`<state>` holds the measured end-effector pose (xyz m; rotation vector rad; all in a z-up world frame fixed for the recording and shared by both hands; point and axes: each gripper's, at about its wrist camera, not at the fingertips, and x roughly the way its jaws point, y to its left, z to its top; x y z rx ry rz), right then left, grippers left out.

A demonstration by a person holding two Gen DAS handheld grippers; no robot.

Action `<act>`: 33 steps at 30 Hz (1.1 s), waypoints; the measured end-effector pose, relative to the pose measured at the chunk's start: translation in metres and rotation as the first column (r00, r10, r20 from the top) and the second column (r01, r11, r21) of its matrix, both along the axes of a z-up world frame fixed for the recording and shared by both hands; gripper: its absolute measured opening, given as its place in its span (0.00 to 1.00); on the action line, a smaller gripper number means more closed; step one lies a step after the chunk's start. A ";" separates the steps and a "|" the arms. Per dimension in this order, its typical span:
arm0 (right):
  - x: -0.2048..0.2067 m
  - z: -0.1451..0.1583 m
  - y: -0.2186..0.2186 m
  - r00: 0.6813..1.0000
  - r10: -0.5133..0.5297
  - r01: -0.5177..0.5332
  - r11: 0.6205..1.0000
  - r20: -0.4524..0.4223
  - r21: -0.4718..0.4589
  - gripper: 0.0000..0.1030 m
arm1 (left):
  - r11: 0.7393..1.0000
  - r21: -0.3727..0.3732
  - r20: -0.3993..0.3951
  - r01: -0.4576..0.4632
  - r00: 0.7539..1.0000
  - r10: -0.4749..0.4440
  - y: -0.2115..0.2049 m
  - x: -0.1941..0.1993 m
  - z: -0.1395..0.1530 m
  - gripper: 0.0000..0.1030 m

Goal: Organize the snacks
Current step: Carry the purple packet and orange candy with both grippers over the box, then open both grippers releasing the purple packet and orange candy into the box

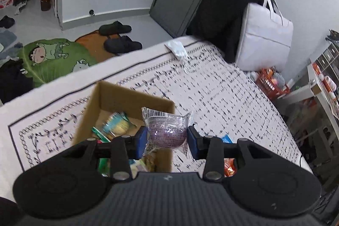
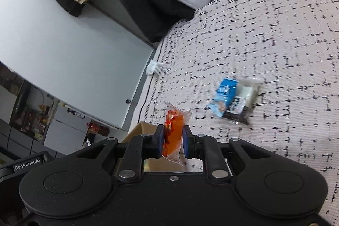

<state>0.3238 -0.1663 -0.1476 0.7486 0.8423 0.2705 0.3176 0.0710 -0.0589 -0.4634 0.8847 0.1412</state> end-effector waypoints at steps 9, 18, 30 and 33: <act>0.008 0.022 0.039 0.996 0.084 -0.084 0.996 0.014 -0.033 0.18 | 0.999 -0.025 0.015 -0.041 0.999 0.041 0.033 -0.001 0.008 0.39; 0.012 0.031 0.079 0.986 0.165 -0.163 0.982 0.008 -0.099 0.18 | 0.995 -0.076 -0.014 -0.071 0.997 0.070 0.057 -0.004 -0.010 0.40; 0.016 0.034 0.105 0.971 0.241 -0.238 0.956 -0.004 -0.173 0.21 | 0.981 -0.162 -0.036 -0.107 0.994 0.102 0.070 -0.003 -0.026 0.66; 0.016 0.035 0.104 0.971 0.238 -0.236 0.956 -0.005 -0.174 0.21 | 0.981 -0.150 -0.040 -0.124 0.992 0.120 0.072 -0.006 -0.025 0.68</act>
